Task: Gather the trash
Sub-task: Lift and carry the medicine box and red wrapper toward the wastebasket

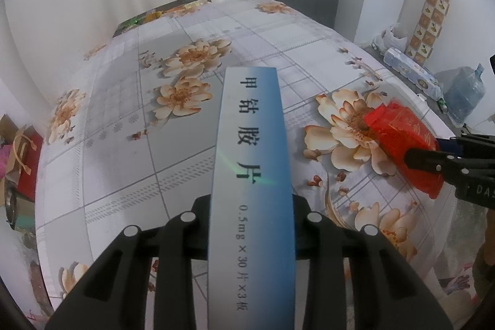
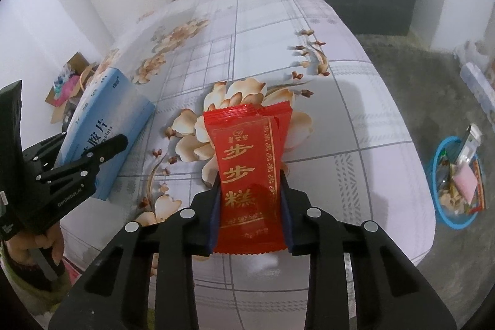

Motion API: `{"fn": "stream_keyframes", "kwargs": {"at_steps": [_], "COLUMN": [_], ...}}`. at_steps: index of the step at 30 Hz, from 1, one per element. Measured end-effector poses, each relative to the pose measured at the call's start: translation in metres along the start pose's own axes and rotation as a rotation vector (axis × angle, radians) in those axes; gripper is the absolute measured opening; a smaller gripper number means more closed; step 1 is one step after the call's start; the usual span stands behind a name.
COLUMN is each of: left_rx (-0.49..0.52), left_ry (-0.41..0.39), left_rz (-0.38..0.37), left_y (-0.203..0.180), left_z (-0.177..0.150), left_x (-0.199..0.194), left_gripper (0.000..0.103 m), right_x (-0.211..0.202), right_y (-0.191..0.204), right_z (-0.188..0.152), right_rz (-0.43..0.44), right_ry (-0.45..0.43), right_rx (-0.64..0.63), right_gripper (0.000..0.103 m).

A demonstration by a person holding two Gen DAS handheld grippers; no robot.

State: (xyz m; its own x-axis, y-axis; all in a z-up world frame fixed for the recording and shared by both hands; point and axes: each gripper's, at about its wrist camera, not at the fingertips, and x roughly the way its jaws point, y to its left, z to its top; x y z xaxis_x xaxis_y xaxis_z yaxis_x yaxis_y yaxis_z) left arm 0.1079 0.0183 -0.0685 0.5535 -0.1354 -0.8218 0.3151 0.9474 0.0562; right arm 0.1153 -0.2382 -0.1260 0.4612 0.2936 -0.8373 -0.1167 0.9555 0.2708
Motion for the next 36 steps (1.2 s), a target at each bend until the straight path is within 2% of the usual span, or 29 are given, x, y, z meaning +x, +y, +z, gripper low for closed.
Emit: {"fn": "stream_keyframes", "kwargs": {"at_steps": [12,28,34,36], "left_rx": [0.008,0.055,0.084,0.121], "left_ry": [-0.022,-0.062,-0.096,-0.110], "left_rz": [0.022,0.036,-0.028,-0.057], "left_y": [-0.001,-0.022,-0.035,-0.047], "left_z": [-0.001,0.003,0.014,0.026], "left_x": [-0.010,-0.029,-0.043,-0.047], "left_gripper": [0.031,0.031,0.031,0.031], "right_x": [-0.006,-0.026,-0.042,-0.051], "right_y": [0.001,-0.009,-0.020,-0.029], "right_z": [-0.001,-0.004,-0.007,-0.010], "right_rz": [0.029,0.082,0.113,0.123], "right_ry": [-0.021,-0.080,-0.134,-0.171], "right_rx": [0.014,0.039,0.074,0.101], "right_gripper": [0.022,0.021,0.021,0.021]}}
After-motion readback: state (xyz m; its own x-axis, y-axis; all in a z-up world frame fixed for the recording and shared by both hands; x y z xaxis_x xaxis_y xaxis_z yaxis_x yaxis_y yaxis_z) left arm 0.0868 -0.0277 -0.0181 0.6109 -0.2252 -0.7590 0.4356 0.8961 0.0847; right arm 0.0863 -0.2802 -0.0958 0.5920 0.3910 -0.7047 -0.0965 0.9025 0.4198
